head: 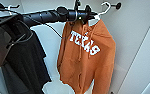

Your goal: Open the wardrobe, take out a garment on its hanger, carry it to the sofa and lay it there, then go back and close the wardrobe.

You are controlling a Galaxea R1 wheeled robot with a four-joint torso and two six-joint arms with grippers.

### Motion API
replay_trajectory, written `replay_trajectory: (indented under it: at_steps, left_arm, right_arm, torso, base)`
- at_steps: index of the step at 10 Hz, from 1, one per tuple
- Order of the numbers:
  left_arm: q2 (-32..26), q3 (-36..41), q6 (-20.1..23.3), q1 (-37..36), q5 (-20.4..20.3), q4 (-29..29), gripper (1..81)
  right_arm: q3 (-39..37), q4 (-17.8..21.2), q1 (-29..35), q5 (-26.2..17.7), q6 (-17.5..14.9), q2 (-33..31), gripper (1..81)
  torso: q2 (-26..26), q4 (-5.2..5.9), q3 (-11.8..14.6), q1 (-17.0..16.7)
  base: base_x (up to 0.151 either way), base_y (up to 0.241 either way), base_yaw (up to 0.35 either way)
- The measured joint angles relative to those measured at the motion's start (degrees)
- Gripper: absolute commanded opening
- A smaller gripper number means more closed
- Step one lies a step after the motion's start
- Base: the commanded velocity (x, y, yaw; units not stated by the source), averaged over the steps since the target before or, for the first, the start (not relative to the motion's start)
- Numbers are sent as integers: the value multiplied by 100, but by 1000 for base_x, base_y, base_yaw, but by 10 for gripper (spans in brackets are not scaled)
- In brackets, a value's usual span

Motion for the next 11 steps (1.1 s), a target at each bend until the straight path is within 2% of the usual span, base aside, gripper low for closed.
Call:
replay_trajectory:
  at_steps: [2, 5, 11]
  left_arm:
    - [-135, 226, 30, 210, 670, 135, 10]
    - [-184, 291, 30, 601, 722, 267, 10]
    - [-210, 433, 37, 560, 670, 306, 10]
  right_arm:
    - [2, 0, -15, -6, 1, 0, 811]
    - [2, -2, -30, -11, 1, -16, 811]
    - [5, -2, -44, -13, 1, -18, 811]
  torso:
    - [-2, 0, 50, -9]
    - [0, 0, 46, -6]
    - [5, 0, 46, -6]
  base:
    - [0, 0, 0]
    - [0, 0, 0]
    - [-75, 0, 0]
